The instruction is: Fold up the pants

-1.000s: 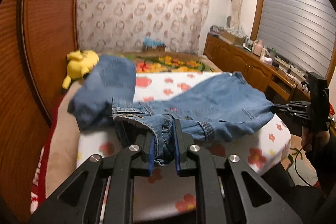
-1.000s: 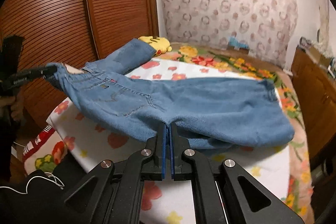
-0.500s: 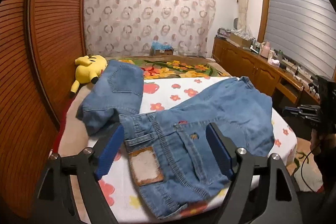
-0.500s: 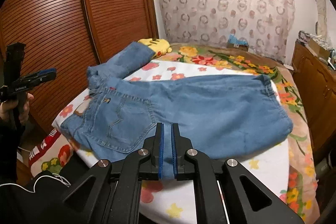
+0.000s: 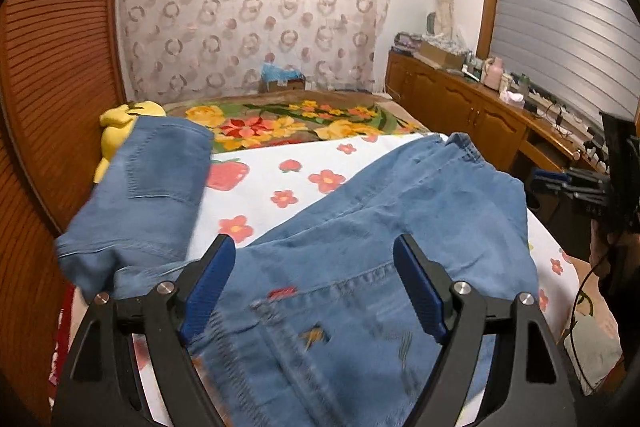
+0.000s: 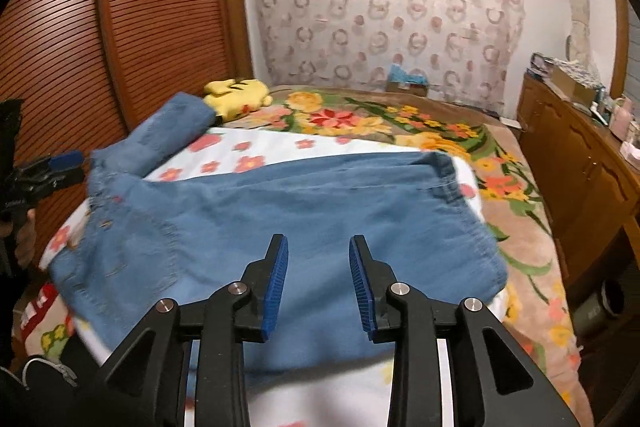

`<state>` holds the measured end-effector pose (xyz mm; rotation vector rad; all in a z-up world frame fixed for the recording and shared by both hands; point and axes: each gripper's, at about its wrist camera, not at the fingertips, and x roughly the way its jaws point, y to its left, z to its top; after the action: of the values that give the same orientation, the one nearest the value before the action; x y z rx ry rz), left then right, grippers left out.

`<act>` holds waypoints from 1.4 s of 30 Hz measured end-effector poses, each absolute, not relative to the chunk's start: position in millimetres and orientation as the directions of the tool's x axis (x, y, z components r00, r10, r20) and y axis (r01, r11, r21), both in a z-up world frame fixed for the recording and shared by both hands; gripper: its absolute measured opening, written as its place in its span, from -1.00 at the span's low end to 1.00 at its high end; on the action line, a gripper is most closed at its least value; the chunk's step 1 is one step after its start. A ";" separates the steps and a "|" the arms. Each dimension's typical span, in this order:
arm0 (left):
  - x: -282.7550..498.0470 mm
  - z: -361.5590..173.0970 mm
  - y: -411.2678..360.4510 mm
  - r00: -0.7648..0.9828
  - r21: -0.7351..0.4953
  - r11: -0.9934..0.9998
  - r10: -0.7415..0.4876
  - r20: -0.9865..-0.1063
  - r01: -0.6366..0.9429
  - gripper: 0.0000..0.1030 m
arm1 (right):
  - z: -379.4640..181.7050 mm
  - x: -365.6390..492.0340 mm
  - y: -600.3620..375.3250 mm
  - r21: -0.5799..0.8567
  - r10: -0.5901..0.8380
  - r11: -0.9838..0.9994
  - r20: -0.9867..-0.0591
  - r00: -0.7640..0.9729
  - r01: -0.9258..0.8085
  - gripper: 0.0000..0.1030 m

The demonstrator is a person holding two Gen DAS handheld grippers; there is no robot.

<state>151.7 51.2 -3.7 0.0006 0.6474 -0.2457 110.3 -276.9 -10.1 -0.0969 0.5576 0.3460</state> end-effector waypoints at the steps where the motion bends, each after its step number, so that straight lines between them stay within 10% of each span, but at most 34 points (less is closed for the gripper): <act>1: 158.2 -5.6 46.0 0.764 -0.073 0.970 -0.228 -0.603 0.232 0.59 | -9.2 116.9 -277.6 0.003 0.286 0.942 -0.531 0.797 -0.336 -0.31; 21: 260.6 -48.2 -7.2 0.654 -0.045 0.944 -0.261 -0.711 0.328 0.57 | -20.8 274.0 -278.8 -0.069 0.183 0.955 -0.627 0.757 -0.288 -0.16; 30: 273.1 -78.9 -18.2 0.531 -0.074 0.920 -0.286 -0.798 0.384 -0.18 | -26.1 326.1 -279.4 -0.053 0.167 0.961 -0.675 0.719 -0.273 -0.17; 34: 269.2 -78.8 -17.3 0.514 -0.112 0.907 -0.328 -0.792 0.406 -0.83 | -21.8 331.0 -296.4 0.006 0.213 0.961 -0.651 0.728 -0.276 -0.81; 42: 243.8 -47.0 -13.2 0.590 -0.122 0.894 -0.381 -0.712 0.430 -0.94 | 0.9 320.5 -327.4 0.158 0.317 0.948 -0.567 0.760 -0.278 -0.94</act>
<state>243.8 -13.2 -47.0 0.0653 0.8120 -0.4726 320.5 -327.4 0.9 0.0653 0.6287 0.3241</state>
